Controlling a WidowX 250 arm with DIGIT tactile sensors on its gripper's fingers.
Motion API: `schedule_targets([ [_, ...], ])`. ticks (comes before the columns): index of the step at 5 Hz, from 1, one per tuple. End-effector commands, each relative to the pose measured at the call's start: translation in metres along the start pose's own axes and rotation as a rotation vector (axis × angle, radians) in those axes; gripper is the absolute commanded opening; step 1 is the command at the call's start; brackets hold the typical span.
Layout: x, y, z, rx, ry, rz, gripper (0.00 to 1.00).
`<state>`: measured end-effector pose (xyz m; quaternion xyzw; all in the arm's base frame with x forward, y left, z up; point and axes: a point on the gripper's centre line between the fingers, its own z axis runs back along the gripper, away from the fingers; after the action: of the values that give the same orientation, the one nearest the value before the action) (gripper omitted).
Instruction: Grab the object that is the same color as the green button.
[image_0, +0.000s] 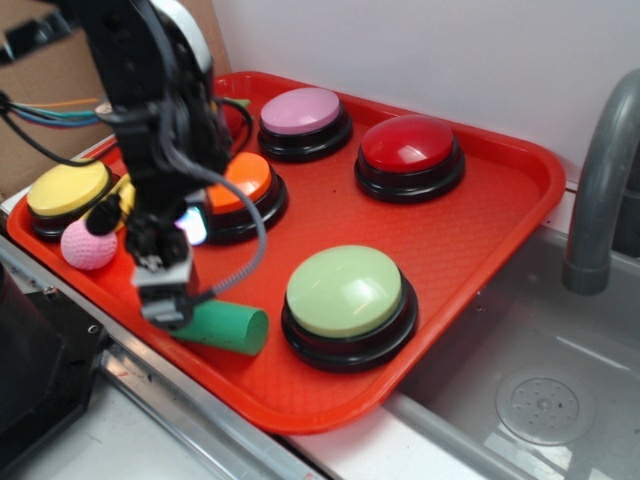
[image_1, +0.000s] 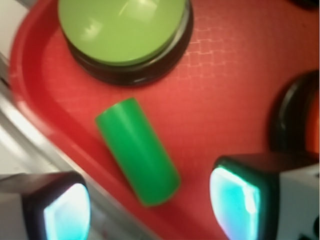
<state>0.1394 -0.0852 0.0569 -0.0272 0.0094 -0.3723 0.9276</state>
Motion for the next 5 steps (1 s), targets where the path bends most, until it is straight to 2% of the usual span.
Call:
schedule_targets([
  [1,0.015,-0.001,-0.031,-0.02,-0.093,-0.081,1.0],
  [4,0.02,0.025,-0.033,0.017,-0.083,-0.005,1.0],
  [5,0.019,0.024,-0.036,0.02,-0.071,0.029,0.8],
])
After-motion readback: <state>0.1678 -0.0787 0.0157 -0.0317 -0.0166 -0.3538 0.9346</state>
